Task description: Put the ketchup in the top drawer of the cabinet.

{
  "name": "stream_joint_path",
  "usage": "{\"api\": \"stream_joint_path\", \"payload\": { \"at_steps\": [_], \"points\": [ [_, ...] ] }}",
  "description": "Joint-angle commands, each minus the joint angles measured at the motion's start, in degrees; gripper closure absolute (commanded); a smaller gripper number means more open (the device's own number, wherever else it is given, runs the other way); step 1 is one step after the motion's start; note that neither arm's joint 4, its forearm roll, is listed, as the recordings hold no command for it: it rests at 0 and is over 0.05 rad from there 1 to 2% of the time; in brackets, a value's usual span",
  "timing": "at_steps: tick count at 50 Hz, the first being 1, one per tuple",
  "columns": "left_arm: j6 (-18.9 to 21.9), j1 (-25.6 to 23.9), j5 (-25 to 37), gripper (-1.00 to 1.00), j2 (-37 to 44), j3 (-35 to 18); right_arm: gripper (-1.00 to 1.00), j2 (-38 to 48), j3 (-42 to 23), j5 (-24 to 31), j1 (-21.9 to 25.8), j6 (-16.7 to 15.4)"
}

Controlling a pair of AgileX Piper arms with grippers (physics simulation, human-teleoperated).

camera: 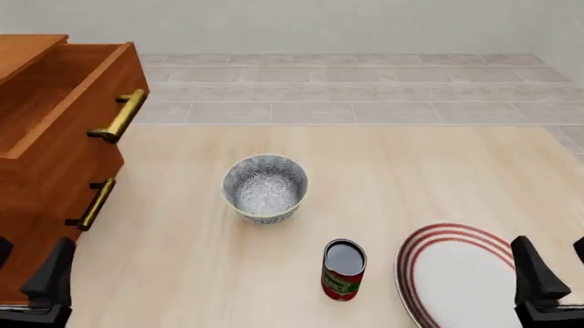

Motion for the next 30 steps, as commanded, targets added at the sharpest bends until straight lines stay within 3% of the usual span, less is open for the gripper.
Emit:
{"api": "stream_joint_path", "payload": {
  "at_steps": [1,6,11,12,14,17,19,20,21,24,28,30],
  "points": [
    [2.6,-3.6,2.8,-1.0,-0.4,-2.4,-1.0,3.3,0.8,-2.9,0.9,-0.8],
    [2.7,-7.8,6.6,-1.0,-0.4,-5.8,-1.0,3.5,0.7,-3.4,1.1,-0.6],
    [7.5,-14.3,7.0,-1.0,-0.4,-6.3,-1.0,3.9,0.7,-3.7,1.3,-1.1],
    [6.8,-14.9,7.9,-1.0,-0.4,-6.4,-1.0,3.7,0.7,-3.7,1.3,-1.2],
    [0.1,-15.1,11.1,-1.0,0.0,-8.1,-1.0,3.4,0.8,-3.5,1.3,-1.3],
    [1.9,-17.4,11.2,-1.0,3.0,-10.5,-1.0,2.7,0.7,-2.9,1.3,-1.2],
    [-5.0,-18.2,11.8,-1.0,7.4,-14.2,-1.0,1.7,0.7,-2.1,1.1,-0.9],
    [-6.1,-18.7,12.4,-1.0,8.3,-15.9,-1.0,1.2,0.8,-1.6,1.0,-0.8],
    [-5.6,-19.1,12.6,-1.0,9.0,-16.8,-1.0,1.1,0.8,-1.5,1.0,-0.6],
    [0.9,-21.6,12.7,-1.0,10.3,-19.1,-1.0,1.6,0.7,-1.9,1.6,-0.7],
    [1.1,-25.1,9.9,-1.0,15.3,-18.1,-1.0,1.9,0.7,-2.1,1.7,-0.5],
    [2.1,-29.1,7.5,-1.0,17.8,-16.6,-1.0,2.1,0.8,-2.2,1.7,-0.6]
  ]
}}
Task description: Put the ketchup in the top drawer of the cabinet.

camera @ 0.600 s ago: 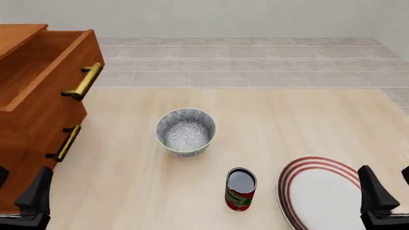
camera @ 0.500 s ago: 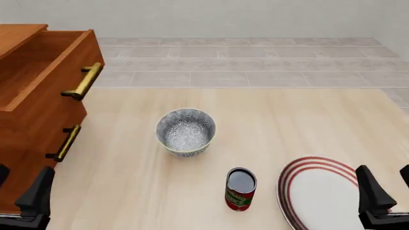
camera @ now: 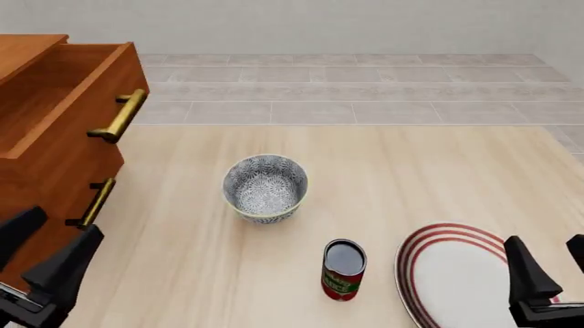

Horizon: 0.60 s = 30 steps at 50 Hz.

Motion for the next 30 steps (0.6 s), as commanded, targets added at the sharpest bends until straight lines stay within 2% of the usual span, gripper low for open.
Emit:
{"api": "stream_joint_path", "payload": {
  "at_steps": [1,4,6,9,20,23,25,28,30],
  "points": [
    [3.1,-12.7,-4.4,-1.0,10.7,-1.2,-1.0,0.0,0.0,0.1,0.4,0.0],
    [6.9,-14.2,-12.9,-1.0,17.6,3.1,-1.0,-0.3,0.0,0.2,0.4,-0.5],
    [4.5,-15.4,-17.2,-1.0,23.1,3.8,-1.0,-0.4,0.0,0.2,0.3,-0.7],
    [6.1,-17.1,-20.7,-1.0,26.5,4.6,-1.0,-0.6,0.0,0.3,0.1,-0.8],
    [5.5,-20.9,-28.3,-1.0,37.6,2.2,-1.0,-1.0,0.0,0.7,0.3,-0.8],
    [5.6,-22.1,-30.6,-1.0,40.6,1.9,-1.0,-0.7,0.0,0.6,0.6,-1.8],
    [4.4,-24.2,-33.1,-1.0,45.7,1.2,-1.0,-0.6,0.0,0.5,0.8,-2.2],
    [6.6,-23.8,-37.7,-1.0,52.0,1.0,-1.0,-0.5,0.0,0.4,0.9,-1.9],
    [6.6,-24.2,-38.1,-1.0,53.3,0.7,-1.0,-0.5,0.0,0.3,1.2,-2.1]
  ]
}}
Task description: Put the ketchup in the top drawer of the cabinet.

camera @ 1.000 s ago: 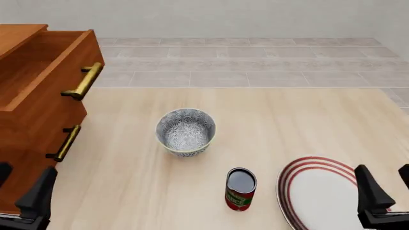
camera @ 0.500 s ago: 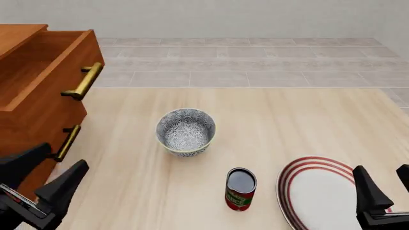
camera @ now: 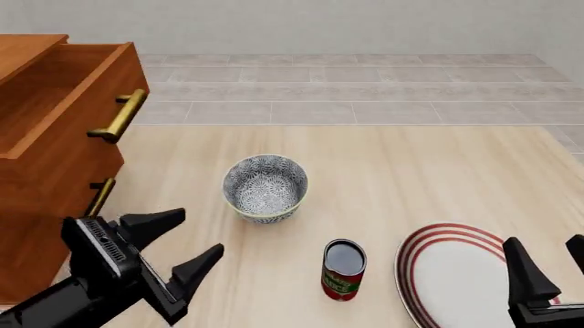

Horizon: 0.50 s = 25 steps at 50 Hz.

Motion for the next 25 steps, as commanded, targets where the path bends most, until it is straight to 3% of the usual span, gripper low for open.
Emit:
{"api": "stream_joint_path", "payload": {
  "at_steps": [1,11,13,15,25],
  "points": [
    [-0.3,-4.7,-9.1,-1.0,14.9,-1.9,-1.0,-1.2,0.0,0.4,2.2,-2.8],
    [-1.0,-8.7,-9.9,-1.0,18.4,-3.1,-1.0,-1.5,0.0,0.5,3.6,-2.9],
    [-2.8,-10.9,-10.0,-1.0,19.5,-3.6,-1.0,-1.1,0.0,0.4,3.4,-4.3],
    [-3.8,-11.9,-10.1,-1.0,20.4,-4.1,-1.0,-1.0,0.0,0.2,3.4,-3.1],
    [-3.2,-13.9,-12.9,-1.0,26.4,-5.3,-1.0,-0.8,0.0,0.1,3.8,-4.5]
  ]
}}
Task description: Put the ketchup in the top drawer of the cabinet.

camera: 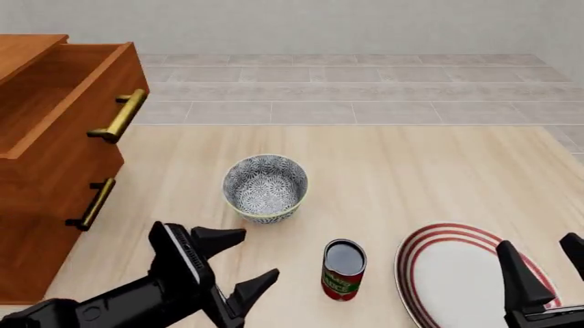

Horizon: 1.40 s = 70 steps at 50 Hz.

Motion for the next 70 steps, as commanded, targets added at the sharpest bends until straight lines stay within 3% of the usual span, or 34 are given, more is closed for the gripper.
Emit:
{"api": "stream_joint_path", "payload": {
  "at_steps": [1,7,21,23,26,29,37,40,50,51,53,55,70],
  "points": [
    [-0.9,-3.8,-2.6,-1.0,6.4,-1.7,-1.0,0.3,0.0,-0.2,0.6,-1.1],
    [-0.3,-5.9,-2.5,-1.0,8.1,-3.2,-1.0,0.4,0.0,-0.2,0.7,-0.9],
    [0.7,-4.9,-7.4,-1.0,18.2,-6.0,-1.0,0.4,0.0,-0.2,0.5,-0.5],
    [3.2,-4.2,-9.1,-1.0,20.9,-6.2,-1.0,0.4,0.0,-0.2,0.5,-0.4],
    [1.9,-4.4,-10.7,-1.0,23.1,-6.7,-1.0,0.4,0.0,-0.2,0.7,-0.4],
    [3.4,-3.8,-12.1,-1.0,26.3,-7.6,-1.0,-0.6,0.0,0.0,1.0,-0.3],
    [3.3,-4.4,-11.9,-1.0,28.4,-9.5,-1.0,-0.4,0.0,0.1,1.2,-0.2],
    [5.3,-4.2,-12.7,-1.0,30.0,-9.8,-1.0,-0.7,0.0,0.0,1.4,-0.3],
    [4.1,-5.3,-11.7,-1.0,30.4,-11.4,-1.0,-0.7,0.0,0.0,1.6,-0.5],
    [6.9,-4.4,-12.6,-1.0,31.4,-11.3,-1.0,-0.7,0.0,0.0,1.7,-0.7],
    [7.9,-3.8,-13.2,-1.0,32.1,-11.4,-1.0,-0.7,0.0,-0.1,1.7,-0.7],
    [4.8,-4.4,-11.9,-1.0,31.2,-12.1,-1.0,-0.7,0.0,-0.1,1.8,-0.5],
    [0.4,-5.4,-10.9,-1.0,32.8,-15.1,-1.0,-0.6,0.0,0.1,1.9,-0.3]
  ]
}}
